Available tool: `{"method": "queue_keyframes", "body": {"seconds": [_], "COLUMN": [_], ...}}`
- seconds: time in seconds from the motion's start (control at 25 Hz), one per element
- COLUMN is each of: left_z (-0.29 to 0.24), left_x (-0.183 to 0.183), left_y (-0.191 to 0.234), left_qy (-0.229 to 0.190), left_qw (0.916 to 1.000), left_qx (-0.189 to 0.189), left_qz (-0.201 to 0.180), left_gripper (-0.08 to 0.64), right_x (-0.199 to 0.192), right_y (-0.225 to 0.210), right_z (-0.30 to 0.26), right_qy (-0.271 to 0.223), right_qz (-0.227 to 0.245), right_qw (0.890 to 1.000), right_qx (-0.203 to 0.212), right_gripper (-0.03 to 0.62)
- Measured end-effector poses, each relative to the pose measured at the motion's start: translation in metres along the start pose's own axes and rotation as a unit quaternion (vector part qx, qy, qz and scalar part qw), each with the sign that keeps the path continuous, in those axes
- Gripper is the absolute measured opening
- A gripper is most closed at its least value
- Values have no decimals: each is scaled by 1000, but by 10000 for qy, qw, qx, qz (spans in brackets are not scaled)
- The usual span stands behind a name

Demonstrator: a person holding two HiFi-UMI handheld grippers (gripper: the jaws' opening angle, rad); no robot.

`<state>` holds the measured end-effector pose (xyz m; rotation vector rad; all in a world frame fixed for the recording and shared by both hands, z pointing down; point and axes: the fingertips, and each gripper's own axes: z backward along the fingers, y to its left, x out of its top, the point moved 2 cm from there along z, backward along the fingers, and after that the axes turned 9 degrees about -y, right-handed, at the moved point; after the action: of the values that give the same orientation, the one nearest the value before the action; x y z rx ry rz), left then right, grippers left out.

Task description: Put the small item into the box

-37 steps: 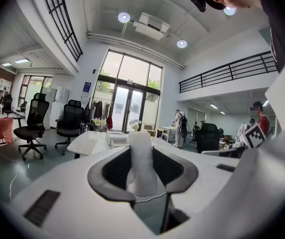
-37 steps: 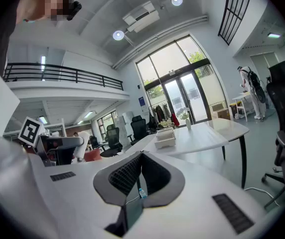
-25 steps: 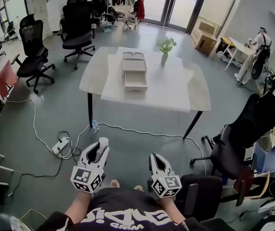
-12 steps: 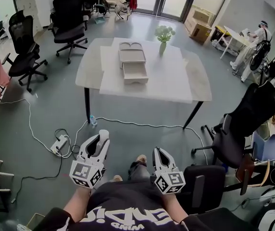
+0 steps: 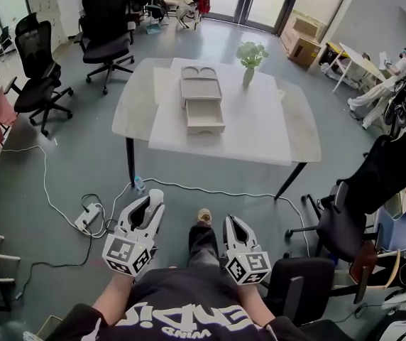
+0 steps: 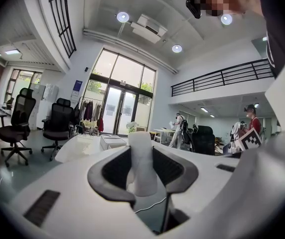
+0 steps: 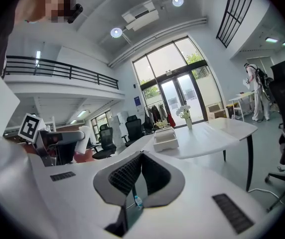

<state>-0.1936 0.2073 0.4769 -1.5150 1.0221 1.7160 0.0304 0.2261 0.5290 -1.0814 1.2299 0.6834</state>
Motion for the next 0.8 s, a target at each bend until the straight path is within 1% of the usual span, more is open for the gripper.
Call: {"method": "queue_keyframes", "body": {"seconds": [0.36, 0.8], "left_z": [-92, -218], "left_x": [-3, 22], "left_y": [27, 57], "left_qy": [60, 101], "left_qw": [9999, 9994], "left_qx": [92, 306], "left_qz": [62, 112], "left_gripper": [143, 143], "right_x": [15, 60], "right_y": [-53, -136], "right_z": [-91, -197], "right_qy": [12, 97], "right_qz": [-79, -209], "right_qw": [9997, 9992], "right_qx": [250, 323], "right_gripper": [23, 23]}}
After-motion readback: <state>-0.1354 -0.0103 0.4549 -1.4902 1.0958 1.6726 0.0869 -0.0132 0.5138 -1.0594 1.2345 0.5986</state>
